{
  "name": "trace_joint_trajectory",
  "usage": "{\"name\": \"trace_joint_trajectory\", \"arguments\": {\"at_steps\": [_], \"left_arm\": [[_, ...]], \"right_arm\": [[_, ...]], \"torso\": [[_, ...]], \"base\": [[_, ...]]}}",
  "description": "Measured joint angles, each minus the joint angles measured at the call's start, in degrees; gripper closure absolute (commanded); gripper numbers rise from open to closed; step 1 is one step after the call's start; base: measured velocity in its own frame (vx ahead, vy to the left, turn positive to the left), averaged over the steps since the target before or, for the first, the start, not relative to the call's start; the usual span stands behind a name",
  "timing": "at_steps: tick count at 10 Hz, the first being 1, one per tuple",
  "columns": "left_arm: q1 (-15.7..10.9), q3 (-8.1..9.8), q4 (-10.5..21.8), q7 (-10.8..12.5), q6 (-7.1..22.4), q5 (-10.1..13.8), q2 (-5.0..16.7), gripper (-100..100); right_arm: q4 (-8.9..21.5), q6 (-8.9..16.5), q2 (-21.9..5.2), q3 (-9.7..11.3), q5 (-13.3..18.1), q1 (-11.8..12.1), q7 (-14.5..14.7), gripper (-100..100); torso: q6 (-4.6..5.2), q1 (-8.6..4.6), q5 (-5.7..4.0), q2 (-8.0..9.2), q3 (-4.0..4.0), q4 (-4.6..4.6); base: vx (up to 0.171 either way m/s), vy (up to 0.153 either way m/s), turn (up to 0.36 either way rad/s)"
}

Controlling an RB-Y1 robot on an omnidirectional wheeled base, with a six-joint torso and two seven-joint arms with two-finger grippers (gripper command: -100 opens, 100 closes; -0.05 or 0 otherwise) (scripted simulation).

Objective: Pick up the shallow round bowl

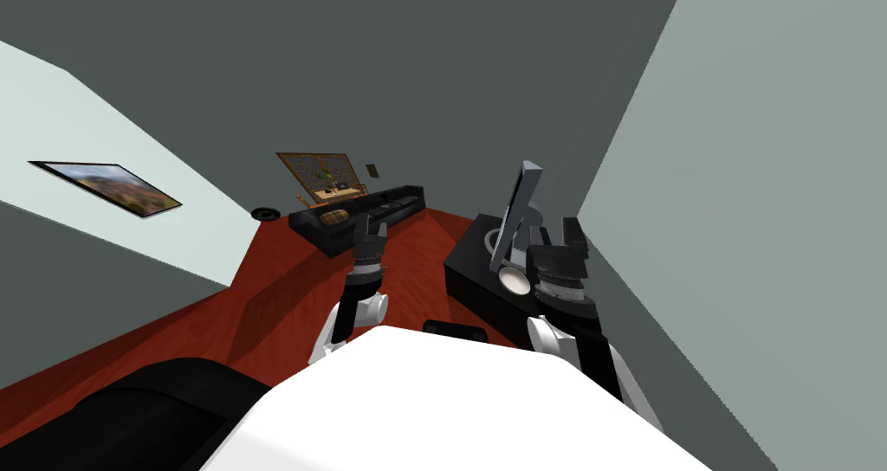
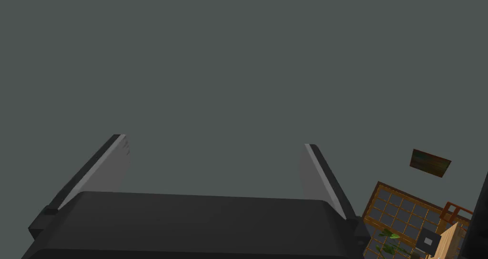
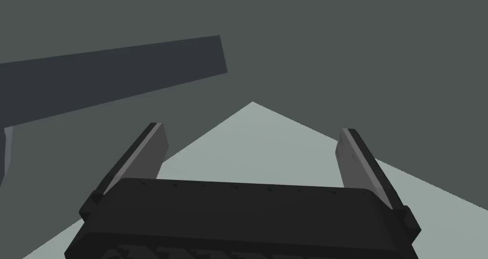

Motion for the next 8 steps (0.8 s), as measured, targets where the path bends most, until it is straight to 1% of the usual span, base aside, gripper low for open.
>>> {"name": "trace_joint_trajectory", "arguments": {"at_steps": [2,3,4,5,6,7,8], "left_arm": [[0.00,0.00,0.00,0.00,0.00,0.00,0.00,0],[0.00,0.00,0.00,0.00,0.00,0.00,0.00,0],[-0.01,0.00,0.00,0.00,0.00,0.00,0.00,0],[-0.01,0.00,0.00,0.00,0.00,0.00,0.00,0],[-0.01,0.00,0.00,0.00,0.00,0.00,0.00,0],[-0.01,0.00,0.00,0.00,0.00,0.00,0.00,0],[0.00,0.00,0.00,0.00,0.00,0.00,0.00,0]], "right_arm": [[1.52,0.57,-2.16,-0.05,0.98,-0.91,0.51,-100],[1.83,0.82,-3.10,0.61,1.84,-0.67,1.05,-100],[3.24,0.75,-4.52,0.44,2.34,-1.04,1.41,-100],[4.39,1.38,-5.90,0.61,3.15,-1.88,1.88,-100],[5.71,1.48,-7.29,1.06,4.04,-1.73,2.55,-100],[7.29,1.65,-8.72,1.47,5.01,-2.24,3.31,-100],[8.39,2.08,-9.33,1.63,5.49,-3.01,3.77,-100]], "torso": [[-0.01,0.03,0.01,0.08,0.04,0.01],[-0.01,0.05,0.01,0.10,0.06,0.02],[-0.01,0.04,0.01,0.11,0.06,0.02],[-0.02,0.06,0.01,0.11,0.06,0.02],[-0.01,0.06,0.01,0.12,0.07,0.02],[-0.01,0.05,0.01,0.12,0.07,0.03],[0.01,0.03,0.01,0.09,0.05,0.02]], "base": [[-0.028,0.014,0.080],[-0.030,0.017,0.074],[-0.033,0.020,0.099],[-0.033,0.022,0.105],[-0.036,0.017,0.117],[-0.025,0.010,0.035],[-0.019,0.013,0.078]]}}
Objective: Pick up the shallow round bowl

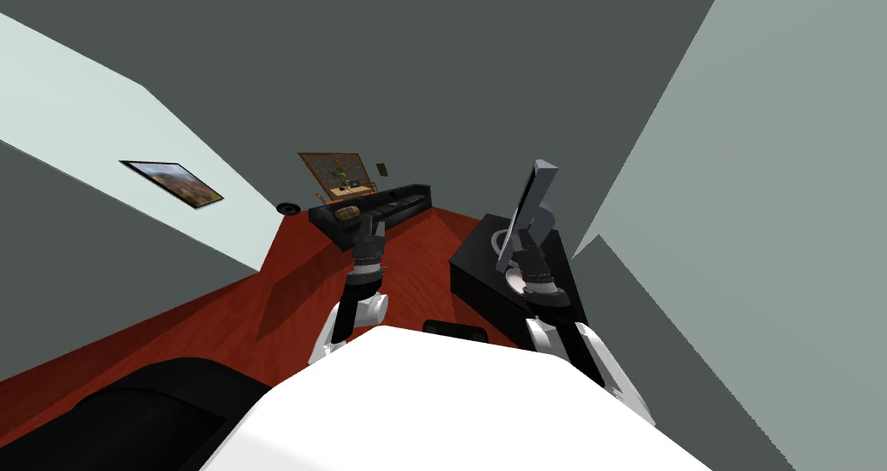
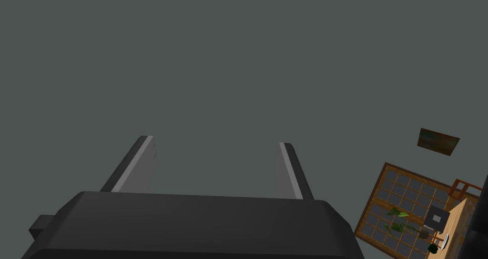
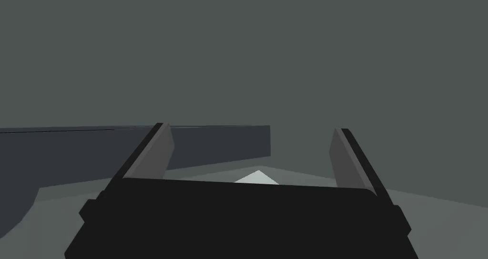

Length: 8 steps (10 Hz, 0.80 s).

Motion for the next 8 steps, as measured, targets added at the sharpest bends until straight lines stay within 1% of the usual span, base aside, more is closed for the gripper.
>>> {"name": "trace_joint_trajectory", "arguments": {"at_steps": [1,3,4,5,6,7,8], "left_arm": [[0.00,0.00,0.00,0.00,0.00,0.00,0.00,0],[0.00,0.00,0.00,0.00,0.00,0.00,0.00,0],[0.00,0.00,0.00,0.00,0.00,0.00,0.00,0],[0.00,0.00,0.00,0.00,0.00,0.00,0.00,0],[0.00,0.00,0.00,0.00,0.00,0.00,0.00,0],[0.00,0.00,0.00,0.00,0.00,0.00,0.00,0],[0.00,0.00,0.00,0.00,0.00,0.00,0.00,0]], "right_arm": [[1.48,0.28,-1.46,-0.27,0.36,-0.53,0.20,-100],[6.04,0.40,-3.97,0.93,2.49,-2.00,2.11,-100],[8.06,0.85,-5.34,1.59,3.59,-2.53,3.09,-100],[9.27,1.82,-6.28,1.90,4.10,-3.35,3.49,-100],[11.14,1.93,-8.12,1.66,4.40,-3.50,3.66,-100],[13.34,2.03,-9.63,2.21,5.32,-4.17,4.41,-100],[14.48,2.02,-10.34,2.54,5.80,-3.80,5.02,-100]], "torso": [[-0.01,-0.01,0.00,-0.02,-0.01,-0.01],[-0.02,0.01,0.00,-0.03,-0.02,-0.01],[-0.01,0.02,0.00,-0.01,-0.01,-0.01],[0.01,0.00,0.00,-0.03,-0.02,-0.01],[0.00,-0.02,0.00,-0.05,-0.03,-0.01],[-0.02,-0.01,0.00,-0.05,-0.03,-0.01],[0.03,-0.02,0.00,-0.05,-0.03,-0.01]], "base": [[-0.022,0.017,0.149],[-0.026,0.019,0.154],[-0.018,0.014,0.034],[-0.012,0.014,0.108],[-0.016,0.014,0.179],[-0.010,0.007,0.053],[-0.011,0.011,0.102]]}}
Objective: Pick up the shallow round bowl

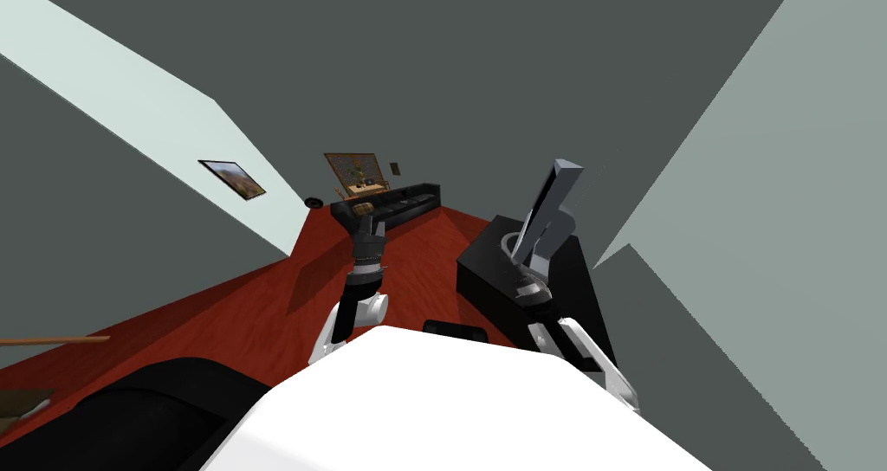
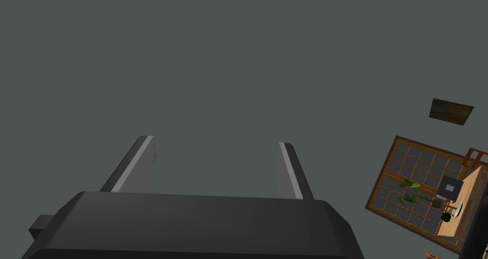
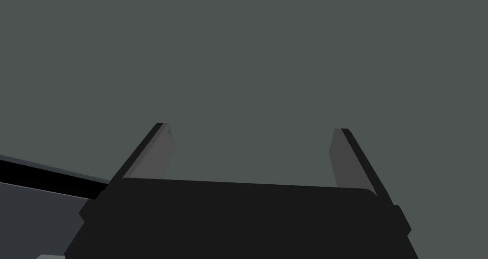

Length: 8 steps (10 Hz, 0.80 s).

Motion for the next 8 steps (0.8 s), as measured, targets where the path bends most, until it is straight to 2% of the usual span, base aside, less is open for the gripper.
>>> {"name": "trace_joint_trajectory", "arguments": {"at_steps": [5,8], "left_arm": [[0.00,0.00,0.00,0.00,0.00,0.00,0.00,0],[0.00,0.00,0.00,0.00,0.00,0.00,0.00,0]], "right_arm": [[8.29,0.54,-4.88,1.59,2.52,-1.67,2.53,-100],[15.12,1.98,-8.41,3.41,4.42,-4.67,4.18,-100]], "torso": [[-0.02,-0.01,0.00,-0.02,-0.01,0.00],[-0.03,0.00,0.00,-0.05,-0.03,-0.01]], "base": [[-0.008,0.009,0.108],[-0.005,0.011,0.123]]}}
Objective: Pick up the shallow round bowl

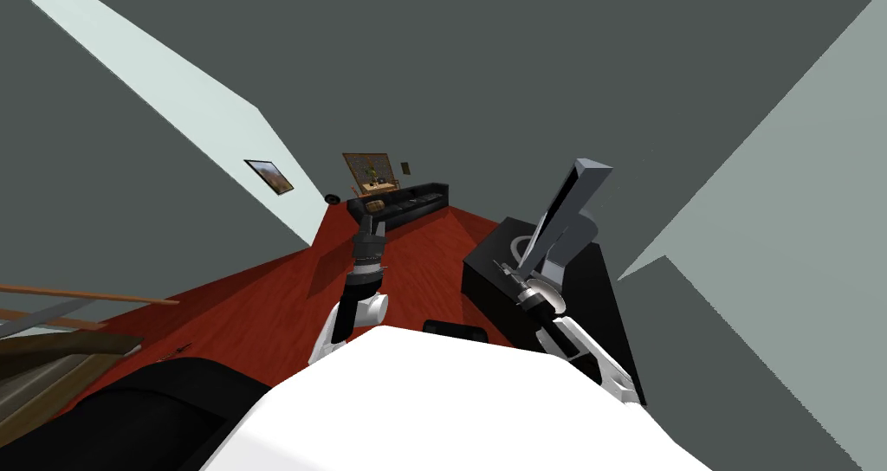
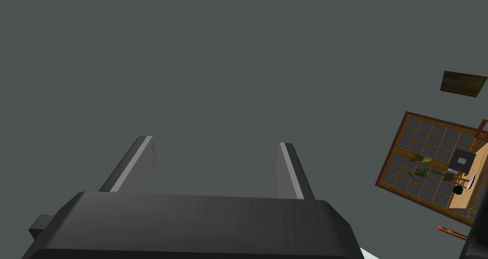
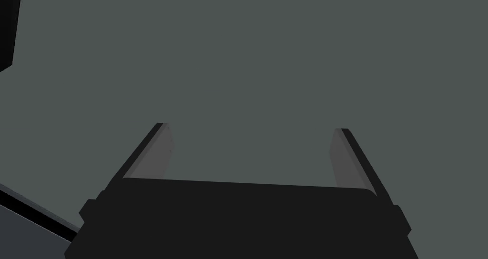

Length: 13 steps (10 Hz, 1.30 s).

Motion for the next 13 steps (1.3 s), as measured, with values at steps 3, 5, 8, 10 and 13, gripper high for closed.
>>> {"name": "trace_joint_trajectory", "arguments": {"at_steps": [3,5,8,10,13], "left_arm": [[0.01,0.01,0.00,0.00,0.00,0.00,0.00,0],[0.01,0.00,0.00,0.00,0.00,0.00,0.00,0],[0.01,0.01,0.00,0.00,0.00,0.00,0.00,0],[0.01,0.01,0.00,0.00,0.00,0.00,0.00,0],[0.01,0.01,0.00,0.00,0.00,0.00,0.00,0]], "right_arm": [[3.08,1.11,-2.78,1.10,1.34,0.49,1.38,-100],[6.62,1.22,-3.96,1.97,2.18,-0.84,2.41,-100],[9.77,1.84,-5.64,2.77,3.14,-0.84,3.54,-100],[12.52,1.97,-7.05,3.49,3.83,-1.50,4.40,-100],[16.84,2.24,-8.28,4.53,4.62,-2.94,5.30,-100]], "torso": [[0.04,-0.02,0.00,0.03,0.02,0.01],[0.03,-0.02,0.00,0.01,0.00,0.00],[0.04,-0.02,-0.01,0.02,0.01,0.00],[0.04,-0.02,0.00,0.01,0.01,0.00],[0.05,-0.02,0.00,0.00,0.00,0.00]], "base": [[-0.004,0.003,0.061],[-0.002,0.005,0.097],[-0.001,0.003,0.059],[0.000,0.001,0.039],[0.001,0.004,0.101]]}}
